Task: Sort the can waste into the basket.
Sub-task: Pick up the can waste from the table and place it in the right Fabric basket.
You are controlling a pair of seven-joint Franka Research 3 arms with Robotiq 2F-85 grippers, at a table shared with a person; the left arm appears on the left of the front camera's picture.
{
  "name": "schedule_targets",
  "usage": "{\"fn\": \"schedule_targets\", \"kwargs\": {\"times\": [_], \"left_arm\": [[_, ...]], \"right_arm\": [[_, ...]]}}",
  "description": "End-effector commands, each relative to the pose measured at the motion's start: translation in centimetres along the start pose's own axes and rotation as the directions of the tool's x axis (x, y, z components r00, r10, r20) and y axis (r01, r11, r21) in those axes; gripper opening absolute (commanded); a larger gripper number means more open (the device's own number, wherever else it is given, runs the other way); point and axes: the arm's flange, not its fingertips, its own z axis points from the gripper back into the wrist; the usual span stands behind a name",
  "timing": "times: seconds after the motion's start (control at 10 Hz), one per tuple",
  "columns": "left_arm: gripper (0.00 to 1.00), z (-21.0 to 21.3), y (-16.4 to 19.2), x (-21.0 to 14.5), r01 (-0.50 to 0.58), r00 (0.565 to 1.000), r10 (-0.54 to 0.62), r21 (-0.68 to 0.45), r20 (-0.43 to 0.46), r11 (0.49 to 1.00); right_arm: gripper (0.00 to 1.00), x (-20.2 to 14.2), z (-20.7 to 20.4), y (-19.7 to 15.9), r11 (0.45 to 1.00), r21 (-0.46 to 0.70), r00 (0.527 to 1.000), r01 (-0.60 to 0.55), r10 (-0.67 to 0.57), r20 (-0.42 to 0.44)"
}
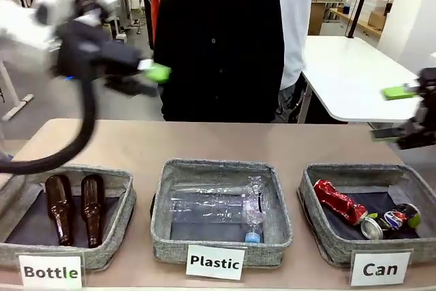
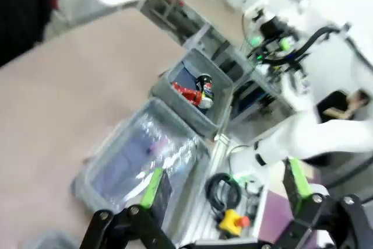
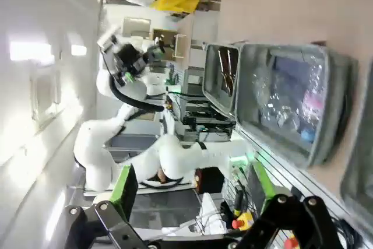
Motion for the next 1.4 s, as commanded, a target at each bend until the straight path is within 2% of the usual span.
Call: {"fn": "schedule_targets", "kwargs": {"times": [0.0,0.2,0.3,0.4,1.3], "left_arm": [[1.0,6.4,5.8,-3.7,-0.101,0.994,0.105,-0.1,0.034,0.99],[1.0,9.6,10.1,-9.5,-0.151,0.962,0.193,-0.211,0.195,0.966],[1.0,9.6,12.4,-11.2,-0.186,0.937,0.224,-0.161,0.267,0.969],[1.0,10.2,8.3,-9.2,-0.159,0.973,0.183,-0.163,0.143,0.974],[1.0,10.2,8.3,-9.2,-0.159,0.973,0.183,-0.163,0.143,0.974]], "right_arm": [[1.0,1.0,-4.0,-0.8,0.999,0.026,0.997,0.037,-0.039,0.061],[1.0,1.7,-6.1,-1.5,0.998,-0.001,0.996,0.065,-0.065,0.068],[1.0,2.7,-6.2,-1.5,0.988,-0.081,0.986,0.133,-0.124,0.11],[1.0,2.4,-5.0,-1.8,0.999,0.001,0.998,0.051,-0.051,0.044],[1.0,2.4,-5.0,-1.8,0.999,0.001,0.998,0.051,-0.051,0.044]]}}
